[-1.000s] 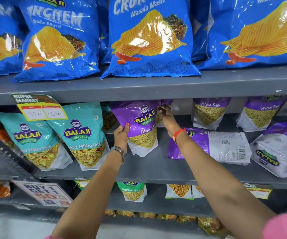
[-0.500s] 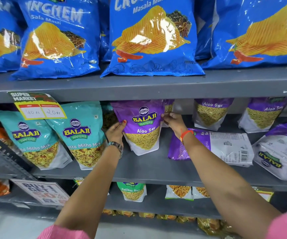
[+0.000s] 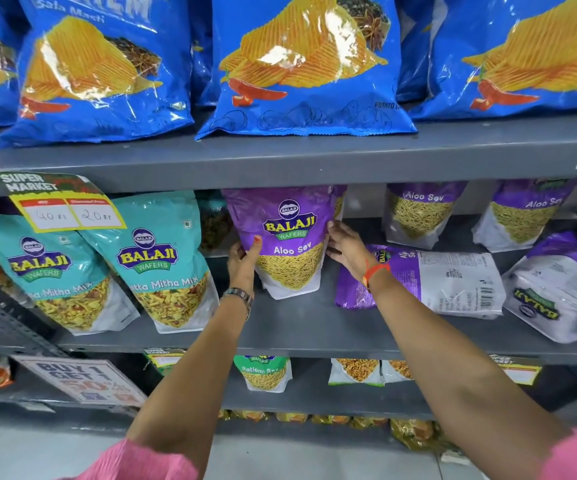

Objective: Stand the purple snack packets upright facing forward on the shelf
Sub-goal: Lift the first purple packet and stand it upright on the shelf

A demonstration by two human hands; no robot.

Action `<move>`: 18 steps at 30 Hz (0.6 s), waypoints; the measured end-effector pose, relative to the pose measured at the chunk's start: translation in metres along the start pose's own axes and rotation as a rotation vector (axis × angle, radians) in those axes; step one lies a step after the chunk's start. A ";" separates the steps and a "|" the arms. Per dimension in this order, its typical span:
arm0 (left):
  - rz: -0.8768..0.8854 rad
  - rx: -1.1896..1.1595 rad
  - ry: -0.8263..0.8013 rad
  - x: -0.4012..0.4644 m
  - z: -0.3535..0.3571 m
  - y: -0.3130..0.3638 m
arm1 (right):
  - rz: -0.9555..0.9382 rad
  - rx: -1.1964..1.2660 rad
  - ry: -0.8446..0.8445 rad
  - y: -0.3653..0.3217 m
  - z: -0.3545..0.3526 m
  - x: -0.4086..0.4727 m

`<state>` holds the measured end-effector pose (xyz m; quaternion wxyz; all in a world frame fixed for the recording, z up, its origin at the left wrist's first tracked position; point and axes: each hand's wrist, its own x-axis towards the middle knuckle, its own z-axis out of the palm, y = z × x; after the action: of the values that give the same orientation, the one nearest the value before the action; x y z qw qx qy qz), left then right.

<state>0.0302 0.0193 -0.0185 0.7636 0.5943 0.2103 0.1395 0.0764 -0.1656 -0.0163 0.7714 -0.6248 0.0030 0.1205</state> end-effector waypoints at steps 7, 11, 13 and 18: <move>-0.035 0.097 -0.125 -0.012 0.008 -0.001 | -0.086 -0.075 0.041 0.015 0.011 -0.012; -0.026 0.099 -0.153 -0.021 0.004 -0.001 | -0.099 -0.077 0.040 0.023 0.010 -0.025; -0.024 0.102 -0.161 -0.024 0.000 -0.002 | -0.111 -0.065 0.049 0.024 0.012 -0.035; -0.045 0.164 -0.151 -0.037 -0.011 -0.005 | -0.127 -0.026 0.064 0.026 0.018 -0.060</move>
<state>-0.0075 0.0104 -0.0197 0.7292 0.6586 0.1762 0.0594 0.0108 -0.1539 -0.0277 0.7687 -0.6374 -0.0136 0.0510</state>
